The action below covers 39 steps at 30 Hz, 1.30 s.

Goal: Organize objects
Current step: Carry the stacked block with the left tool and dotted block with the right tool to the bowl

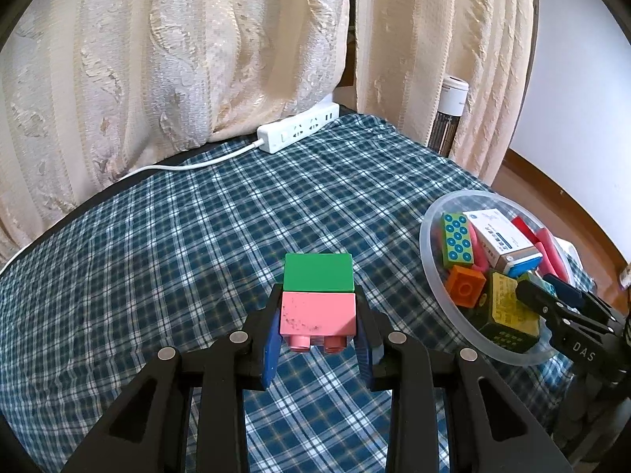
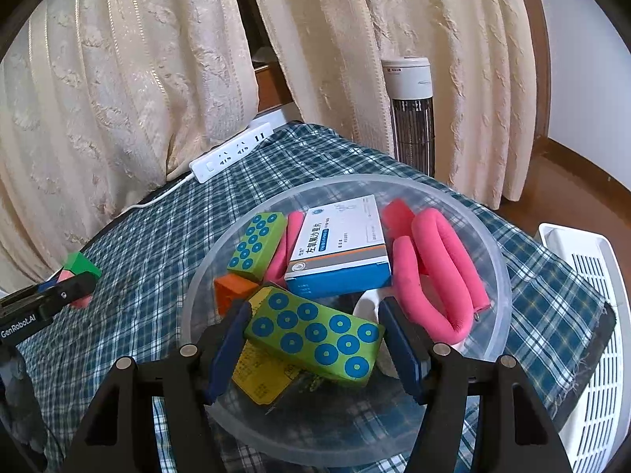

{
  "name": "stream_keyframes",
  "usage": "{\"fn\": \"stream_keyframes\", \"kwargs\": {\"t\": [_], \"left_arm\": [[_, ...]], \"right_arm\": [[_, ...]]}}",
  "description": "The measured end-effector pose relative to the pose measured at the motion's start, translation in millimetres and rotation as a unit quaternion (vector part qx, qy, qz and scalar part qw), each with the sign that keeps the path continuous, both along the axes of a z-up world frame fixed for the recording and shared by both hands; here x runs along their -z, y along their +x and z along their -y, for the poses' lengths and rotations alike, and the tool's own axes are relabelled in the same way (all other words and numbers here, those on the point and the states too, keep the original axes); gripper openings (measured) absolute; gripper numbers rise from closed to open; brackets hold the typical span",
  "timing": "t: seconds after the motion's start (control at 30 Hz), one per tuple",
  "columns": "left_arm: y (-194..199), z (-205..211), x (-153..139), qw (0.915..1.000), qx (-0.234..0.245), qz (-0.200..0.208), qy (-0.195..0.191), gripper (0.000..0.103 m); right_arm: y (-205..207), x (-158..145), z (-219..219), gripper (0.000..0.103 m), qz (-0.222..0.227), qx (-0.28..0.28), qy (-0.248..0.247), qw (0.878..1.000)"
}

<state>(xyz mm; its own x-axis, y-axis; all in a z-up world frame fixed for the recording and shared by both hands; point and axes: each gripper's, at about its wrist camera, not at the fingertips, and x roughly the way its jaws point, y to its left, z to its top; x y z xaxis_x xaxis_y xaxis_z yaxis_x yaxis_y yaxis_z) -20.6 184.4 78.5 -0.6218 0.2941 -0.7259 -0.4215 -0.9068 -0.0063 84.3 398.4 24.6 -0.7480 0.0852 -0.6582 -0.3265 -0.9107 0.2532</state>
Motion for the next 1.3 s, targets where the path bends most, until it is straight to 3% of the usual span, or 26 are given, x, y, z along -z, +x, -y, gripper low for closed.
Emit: {"fn": "stream_keyframes", "kwargs": {"t": [0.47, 1.3], "left_arm": [[3.5, -16.9, -1.8, 0.9999, 0.016, -0.001, -0.004, 0.033], [8.3, -53.1, -0.8, 0.9987, 0.049, 0.014, -0.001, 0.032]], "right_arm": [[9.0, 1.4, -11.7, 0.071, -0.008, 0.004, -0.031, 0.999], [20.9, -2.2, -19.2, 0.072, -0.029, -0.005, -0.041, 0.999]]}}
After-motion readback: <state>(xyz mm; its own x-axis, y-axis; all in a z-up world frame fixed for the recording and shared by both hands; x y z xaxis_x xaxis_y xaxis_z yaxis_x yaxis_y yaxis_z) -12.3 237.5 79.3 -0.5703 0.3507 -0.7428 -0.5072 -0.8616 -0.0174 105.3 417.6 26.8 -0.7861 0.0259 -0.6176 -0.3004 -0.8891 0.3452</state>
